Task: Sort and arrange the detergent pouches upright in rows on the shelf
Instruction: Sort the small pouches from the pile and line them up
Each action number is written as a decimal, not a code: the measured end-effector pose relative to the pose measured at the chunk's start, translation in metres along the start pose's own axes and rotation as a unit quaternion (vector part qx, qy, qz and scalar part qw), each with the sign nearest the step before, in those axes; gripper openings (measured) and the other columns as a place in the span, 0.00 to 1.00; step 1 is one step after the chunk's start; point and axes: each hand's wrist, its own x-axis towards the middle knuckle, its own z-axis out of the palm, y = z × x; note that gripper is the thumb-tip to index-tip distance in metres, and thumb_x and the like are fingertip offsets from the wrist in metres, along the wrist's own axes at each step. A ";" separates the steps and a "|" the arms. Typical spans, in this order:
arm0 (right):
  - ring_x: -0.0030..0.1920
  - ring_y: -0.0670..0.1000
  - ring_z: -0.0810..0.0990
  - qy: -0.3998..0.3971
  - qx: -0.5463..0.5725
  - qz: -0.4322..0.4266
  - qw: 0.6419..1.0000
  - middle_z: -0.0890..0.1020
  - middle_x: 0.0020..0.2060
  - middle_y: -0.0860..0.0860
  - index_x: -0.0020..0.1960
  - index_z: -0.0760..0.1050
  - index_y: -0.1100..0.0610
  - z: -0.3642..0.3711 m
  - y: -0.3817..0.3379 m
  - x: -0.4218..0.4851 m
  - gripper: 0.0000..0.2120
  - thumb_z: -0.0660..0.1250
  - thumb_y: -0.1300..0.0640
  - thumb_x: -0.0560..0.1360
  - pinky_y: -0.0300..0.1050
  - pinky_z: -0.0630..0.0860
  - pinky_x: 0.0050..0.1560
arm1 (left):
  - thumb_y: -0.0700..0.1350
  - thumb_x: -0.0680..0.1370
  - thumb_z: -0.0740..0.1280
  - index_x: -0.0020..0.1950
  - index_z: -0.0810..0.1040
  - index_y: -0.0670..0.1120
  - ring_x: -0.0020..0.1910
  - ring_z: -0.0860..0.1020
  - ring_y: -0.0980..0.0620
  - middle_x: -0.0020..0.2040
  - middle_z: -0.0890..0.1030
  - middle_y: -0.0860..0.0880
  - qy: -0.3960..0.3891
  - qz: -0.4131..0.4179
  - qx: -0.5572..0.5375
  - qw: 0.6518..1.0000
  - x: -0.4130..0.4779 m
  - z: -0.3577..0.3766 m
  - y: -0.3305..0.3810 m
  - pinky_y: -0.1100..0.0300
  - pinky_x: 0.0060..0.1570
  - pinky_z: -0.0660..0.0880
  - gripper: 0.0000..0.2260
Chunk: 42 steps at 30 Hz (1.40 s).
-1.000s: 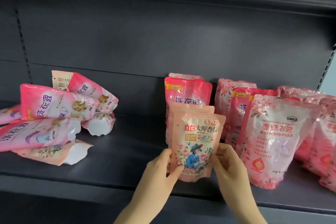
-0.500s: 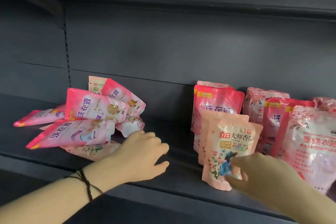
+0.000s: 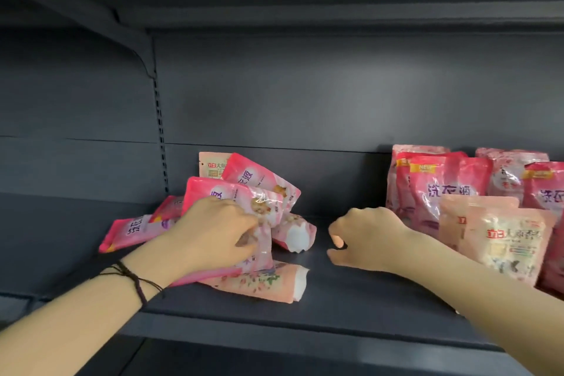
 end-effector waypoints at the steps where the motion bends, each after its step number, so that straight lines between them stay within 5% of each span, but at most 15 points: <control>1: 0.47 0.54 0.81 0.003 -0.004 0.003 1.000 0.82 0.47 0.50 0.52 0.78 0.54 -0.002 -0.006 0.012 0.18 0.58 0.42 0.77 0.44 0.73 0.41 | 0.58 0.74 0.57 0.42 0.74 0.51 0.41 0.75 0.53 0.36 0.77 0.54 -0.002 -0.001 0.003 1.000 0.001 0.002 -0.009 0.58 0.43 0.72 0.13; 13: 0.45 0.55 0.79 -0.057 -0.034 0.041 0.997 0.79 0.46 0.51 0.55 0.78 0.56 -0.027 0.008 0.139 0.17 0.60 0.45 0.77 0.39 0.64 0.31 | 0.59 0.75 0.59 0.44 0.75 0.55 0.48 0.76 0.51 0.45 0.79 0.55 -0.079 -0.014 -0.014 0.997 0.097 0.025 -0.089 0.57 0.43 0.71 0.10; 21: 0.51 0.56 0.81 -0.027 0.045 0.032 0.998 0.81 0.53 0.52 0.58 0.77 0.56 -0.004 0.028 0.216 0.17 0.61 0.48 0.76 0.41 0.71 0.37 | 0.58 0.75 0.60 0.44 0.76 0.54 0.42 0.76 0.53 0.43 0.79 0.55 -0.089 -0.104 0.007 0.991 0.138 0.076 -0.140 0.60 0.35 0.64 0.10; 28: 0.56 0.56 0.79 0.070 0.276 -0.004 0.959 0.80 0.58 0.55 0.66 0.73 0.59 0.018 0.008 0.277 0.19 0.65 0.54 0.76 0.52 0.77 0.58 | 0.58 0.74 0.68 0.50 0.79 0.52 0.47 0.76 0.55 0.47 0.78 0.56 -0.105 -0.273 -0.281 0.914 0.147 0.115 -0.181 0.59 0.45 0.73 0.12; 33: 0.48 0.59 0.82 0.110 0.333 0.009 0.937 0.84 0.47 0.58 0.60 0.74 0.62 0.035 -0.025 0.306 0.14 0.63 0.57 0.77 0.54 0.80 0.49 | 0.54 0.73 0.72 0.46 0.78 0.50 0.39 0.74 0.58 0.43 0.78 0.54 -0.069 -0.305 -0.390 0.866 0.140 0.133 -0.183 0.62 0.34 0.70 0.09; 38: 0.45 0.61 0.80 0.147 0.326 0.049 0.933 0.82 0.46 0.57 0.58 0.70 0.58 0.040 -0.050 0.320 0.12 0.63 0.53 0.78 0.54 0.80 0.44 | 0.57 0.71 0.72 0.57 0.73 0.50 0.49 0.79 0.51 0.52 0.78 0.51 -0.091 -0.320 -0.337 0.881 0.132 0.144 -0.184 0.50 0.54 0.76 0.19; 42: 0.44 0.59 0.80 0.182 0.302 0.042 0.935 0.82 0.46 0.54 0.61 0.70 0.52 0.038 -0.056 0.325 0.13 0.62 0.54 0.77 0.54 0.80 0.43 | 0.51 0.71 0.73 0.61 0.76 0.47 0.51 0.79 0.53 0.55 0.80 0.50 -0.040 -0.321 -0.384 0.865 0.135 0.159 -0.188 0.56 0.53 0.76 0.20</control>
